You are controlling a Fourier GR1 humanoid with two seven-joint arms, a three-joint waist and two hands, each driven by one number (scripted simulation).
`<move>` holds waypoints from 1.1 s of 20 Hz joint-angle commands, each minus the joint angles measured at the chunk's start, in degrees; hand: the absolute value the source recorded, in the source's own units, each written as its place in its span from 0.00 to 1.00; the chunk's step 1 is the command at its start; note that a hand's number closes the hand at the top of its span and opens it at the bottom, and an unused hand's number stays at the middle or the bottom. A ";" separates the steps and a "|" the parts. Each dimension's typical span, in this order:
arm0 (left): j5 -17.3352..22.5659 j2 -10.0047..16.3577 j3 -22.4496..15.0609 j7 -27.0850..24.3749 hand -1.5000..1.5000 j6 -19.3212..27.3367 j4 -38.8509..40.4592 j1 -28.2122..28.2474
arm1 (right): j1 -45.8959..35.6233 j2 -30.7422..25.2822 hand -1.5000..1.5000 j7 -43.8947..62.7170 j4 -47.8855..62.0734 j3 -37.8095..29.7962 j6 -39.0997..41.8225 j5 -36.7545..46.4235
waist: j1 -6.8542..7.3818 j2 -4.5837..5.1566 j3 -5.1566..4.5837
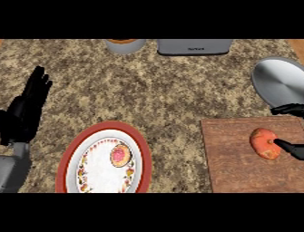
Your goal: Pick the squash from the cutting board and place it in the pan
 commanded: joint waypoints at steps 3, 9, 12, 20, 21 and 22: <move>-2.12 -0.66 -1.70 1.93 0.50 1.70 -2.73 1.10 | 7.40 -9.71 0.00 -21.69 8.02 -10.13 -0.63 4.63 | 0.23 -0.23 -0.05; -2.81 -1.79 -1.59 1.32 0.50 1.82 -2.15 0.49 | 7.11 -24.96 0.00 -21.43 6.81 -10.57 5.78 9.55 | 0.66 -0.19 -0.25; -2.53 -0.46 -0.75 3.20 0.50 1.04 -3.21 -0.26 | 5.56 -30.18 0.00 -17.62 4.57 -9.93 6.55 11.58 | 1.00 -0.20 -0.29; -5.57 -4.15 -0.39 1.96 0.50 1.98 1.48 -4.23 | 1.07 -29.48 0.00 -6.38 -4.94 -10.96 6.31 12.38 | 0.85 -0.16 -0.30; -5.82 -4.34 -0.13 -1.32 0.50 0.96 3.81 -2.61 | -3.41 -29.95 0.00 -1.55 -4.91 -10.69 8.28 11.24 | 1.35 -0.04 -0.32; -5.59 -3.85 -0.37 3.48 0.50 0.83 -1.96 -1.64 | -1.39 -27.82 0.00 -3.20 -5.08 -12.04 7.21 12.71 | 1.28 -0.18 -0.28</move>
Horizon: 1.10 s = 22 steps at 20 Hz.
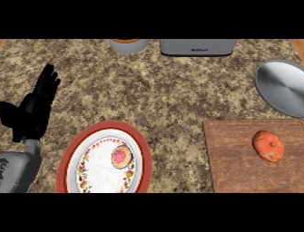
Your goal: Pick the squash from the cutting board and place it in the pan
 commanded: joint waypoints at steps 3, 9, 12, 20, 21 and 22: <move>-1.15 -1.05 1.24 -0.65 0.50 -0.93 0.78 0.63 | -0.64 3.77 0.00 7.88 -9.82 -0.90 3.68 -0.81 | -0.26 -0.09 0.01; -1.71 -1.16 2.11 -0.99 0.50 -2.32 1.86 -0.30 | 1.21 6.62 0.00 10.54 -16.19 0.82 8.88 -0.96 | -0.28 -0.02 0.02; -0.91 -0.78 3.55 -0.37 0.50 -3.61 -0.29 2.04 | 4.72 8.22 0.00 15.29 -23.42 -1.49 8.50 -0.82 | -0.54 -0.16 0.00; -4.09 -3.06 2.85 3.28 0.50 -2.05 -1.13 -2.08 | 4.37 15.00 0.00 22.83 -22.80 -0.28 7.98 7.64 | -0.09 0.00 0.04; -4.08 -3.73 3.27 -1.57 0.50 -3.64 2.35 -0.23 | 1.40 15.07 0.00 21.09 -18.46 -0.25 9.15 9.50 | 0.14 0.08 0.03; -3.18 -2.43 3.82 2.86 0.50 -4.04 -1.42 -0.88 | 4.91 17.41 0.00 21.39 -21.26 0.20 6.02 12.01 | -0.02 -0.01 0.05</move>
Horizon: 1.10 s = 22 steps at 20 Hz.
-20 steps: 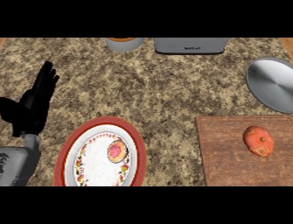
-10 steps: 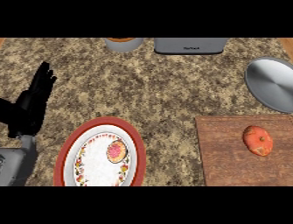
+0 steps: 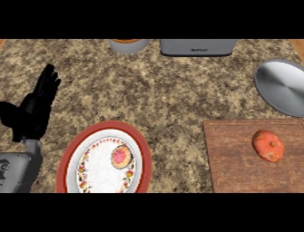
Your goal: Pick the squash from the cutting board and place it in the pan
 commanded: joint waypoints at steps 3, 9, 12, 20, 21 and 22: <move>-1.28 -0.88 0.78 -0.40 0.50 -1.06 0.19 -0.26 | -3.83 3.79 0.00 3.13 3.93 0.44 0.99 7.12 | 0.33 0.08 0.02; -2.05 -1.32 2.06 -1.86 0.50 -2.80 0.03 1.64 | -1.26 6.57 0.00 -0.09 2.70 0.65 3.57 12.87 | 0.06 0.02 0.01; -1.07 -0.70 3.86 -0.15 0.50 -3.63 2.02 -2.03 | -4.72 6.31 0.00 -4.89 9.15 1.82 5.48 15.71 | 0.17 0.09 0.02; -4.60 -4.73 0.86 2.06 0.50 -1.09 -4.59 2.42 | -2.28 12.68 0.00 -3.73 5.18 5.18 2.51 25.20 | 0.21 0.00 0.03; -4.44 -4.05 1.36 1.54 0.50 -2.34 -5.42 3.27 | -4.62 11.04 0.00 -3.28 4.79 2.95 6.71 23.59 | 0.24 0.00 0.02; -5.65 -5.31 1.05 -0.21 0.50 -1.05 -2.56 2.89 | -3.06 12.79 0.00 -4.19 6.19 5.16 2.79 27.52 | 0.19 0.04 0.02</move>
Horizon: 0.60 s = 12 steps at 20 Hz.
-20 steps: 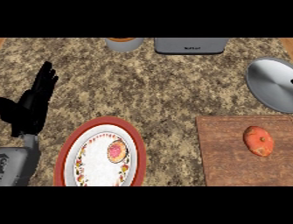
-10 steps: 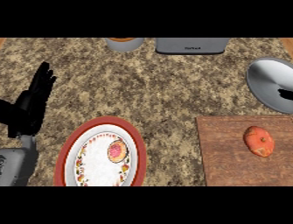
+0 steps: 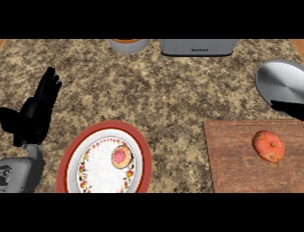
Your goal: Pick the squash from the cutting board and place it in the pan
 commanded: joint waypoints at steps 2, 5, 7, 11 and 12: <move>0.33 0.06 1.13 1.99 0.50 -0.88 -0.21 -1.21 | -0.55 1.63 0.00 0.27 1.02 2.35 -1.66 7.41 | 0.10 0.03 0.01; -0.38 0.56 1.44 1.60 0.50 -1.06 0.69 -1.50 | -3.46 1.86 0.00 3.96 0.78 3.86 -1.22 10.89 | 0.26 0.05 0.01; -0.42 -1.34 0.36 0.17 0.50 -1.21 -1.27 1.57 | -0.35 2.83 0.00 4.26 -1.88 3.92 -1.93 12.70 | 0.05 -0.03 0.00; -1.02 -0.97 0.96 3.48 0.50 -0.51 -4.02 0.37 | -2.43 5.44 0.00 3.96 3.18 6.74 -3.68 18.27 | 0.27 0.02 0.02; -0.69 -0.36 3.11 -2.27 0.50 -2.25 4.99 -1.86 | -4.44 2.03 0.00 -1.16 7.54 4.02 -3.07 17.78 | 0.07 0.14 0.00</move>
